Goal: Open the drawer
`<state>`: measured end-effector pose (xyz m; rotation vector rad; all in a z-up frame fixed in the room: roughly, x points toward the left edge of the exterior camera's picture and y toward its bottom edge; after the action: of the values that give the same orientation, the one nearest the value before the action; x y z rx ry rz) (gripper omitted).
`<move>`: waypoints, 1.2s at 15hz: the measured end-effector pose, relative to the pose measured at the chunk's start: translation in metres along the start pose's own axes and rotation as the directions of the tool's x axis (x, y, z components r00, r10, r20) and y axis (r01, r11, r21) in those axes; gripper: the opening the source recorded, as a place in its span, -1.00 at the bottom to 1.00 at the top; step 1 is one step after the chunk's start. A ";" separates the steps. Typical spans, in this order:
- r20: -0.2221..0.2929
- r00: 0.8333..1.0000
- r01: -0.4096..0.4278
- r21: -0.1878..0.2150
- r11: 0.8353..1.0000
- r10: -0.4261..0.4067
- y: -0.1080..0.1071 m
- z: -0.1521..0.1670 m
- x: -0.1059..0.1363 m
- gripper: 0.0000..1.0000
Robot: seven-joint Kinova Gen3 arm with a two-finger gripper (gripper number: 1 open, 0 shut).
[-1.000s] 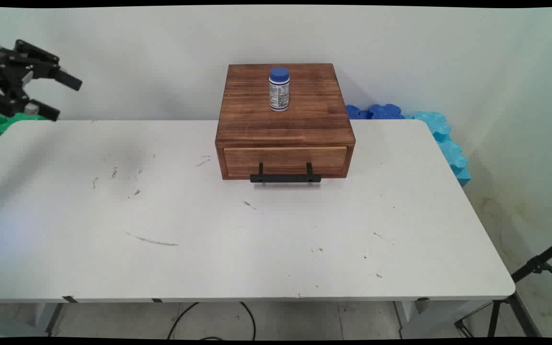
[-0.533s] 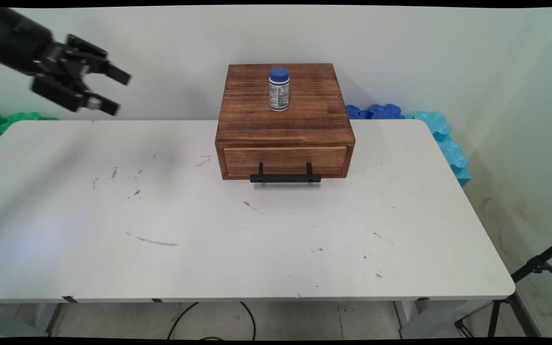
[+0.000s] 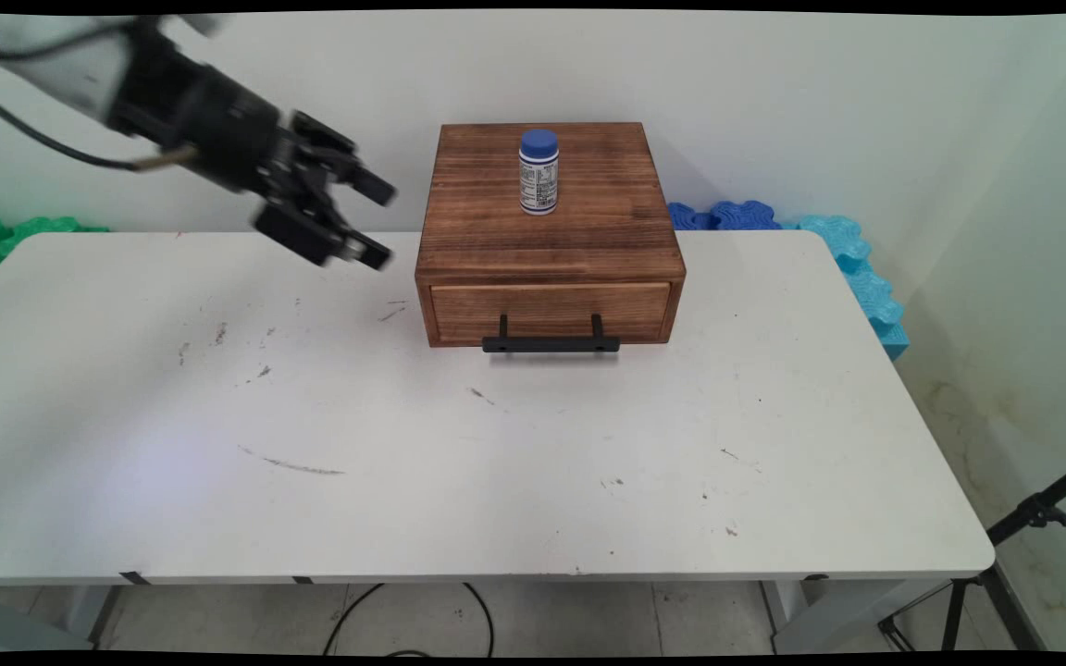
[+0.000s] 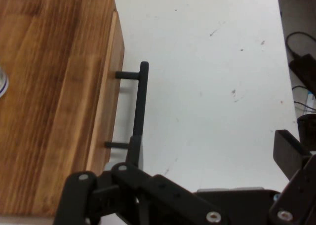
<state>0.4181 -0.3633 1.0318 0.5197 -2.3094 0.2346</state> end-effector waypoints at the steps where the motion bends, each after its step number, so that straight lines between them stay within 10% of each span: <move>1: 0.011 1.000 -0.009 0.000 1.000 0.009 0.004 0.016 0.006 1.00; 18: 0.140 0.985 -0.106 0.046 0.993 0.099 0.007 0.184 0.028 1.00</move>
<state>0.2804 -0.4237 0.9221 0.4567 -2.4738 0.3196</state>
